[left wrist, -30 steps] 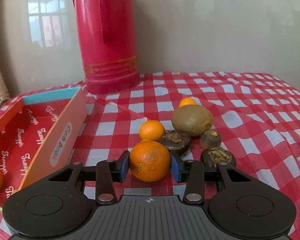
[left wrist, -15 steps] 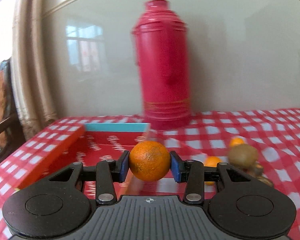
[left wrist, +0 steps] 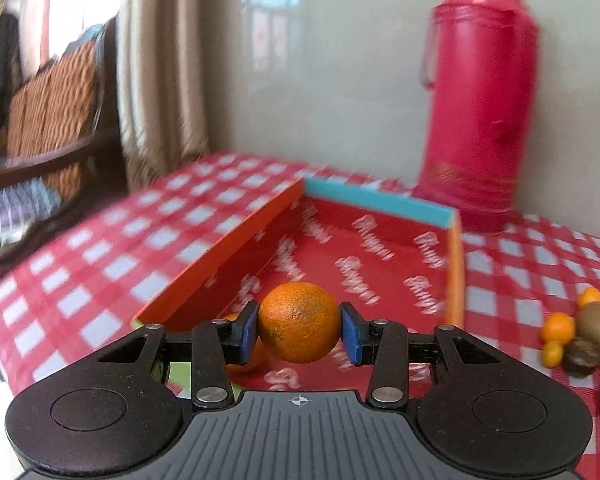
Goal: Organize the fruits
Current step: 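Carry the orange with the left tool into the box and release, then reach the right tool to the brown round fruit and close on it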
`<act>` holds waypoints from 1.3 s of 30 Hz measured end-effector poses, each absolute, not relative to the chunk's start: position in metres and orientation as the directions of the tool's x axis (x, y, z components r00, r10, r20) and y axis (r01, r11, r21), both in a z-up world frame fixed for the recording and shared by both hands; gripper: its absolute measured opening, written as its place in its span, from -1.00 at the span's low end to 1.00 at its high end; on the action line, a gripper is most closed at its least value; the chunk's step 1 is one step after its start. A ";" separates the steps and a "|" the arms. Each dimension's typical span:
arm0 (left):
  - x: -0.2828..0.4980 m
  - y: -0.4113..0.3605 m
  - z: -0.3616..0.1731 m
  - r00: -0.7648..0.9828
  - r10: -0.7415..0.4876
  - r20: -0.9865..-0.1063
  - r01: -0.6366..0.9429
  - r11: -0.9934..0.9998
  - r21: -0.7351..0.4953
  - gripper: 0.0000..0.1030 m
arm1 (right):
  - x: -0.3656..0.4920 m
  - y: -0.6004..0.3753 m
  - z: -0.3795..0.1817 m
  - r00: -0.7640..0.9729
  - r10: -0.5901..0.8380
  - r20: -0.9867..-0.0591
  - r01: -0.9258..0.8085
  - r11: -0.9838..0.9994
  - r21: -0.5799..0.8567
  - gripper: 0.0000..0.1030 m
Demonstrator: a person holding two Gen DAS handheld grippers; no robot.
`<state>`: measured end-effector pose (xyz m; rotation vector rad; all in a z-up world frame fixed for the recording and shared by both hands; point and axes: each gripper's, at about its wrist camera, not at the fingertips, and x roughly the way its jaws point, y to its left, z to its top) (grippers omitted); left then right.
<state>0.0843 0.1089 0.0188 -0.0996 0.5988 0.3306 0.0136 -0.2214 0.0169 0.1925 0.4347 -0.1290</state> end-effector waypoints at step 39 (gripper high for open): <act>-0.003 0.195 0.041 0.785 0.419 -0.457 -0.484 0.875 -0.030 1.00 | 0.054 -0.163 -0.005 0.840 -0.016 -0.542 0.073 0.994 0.083 0.88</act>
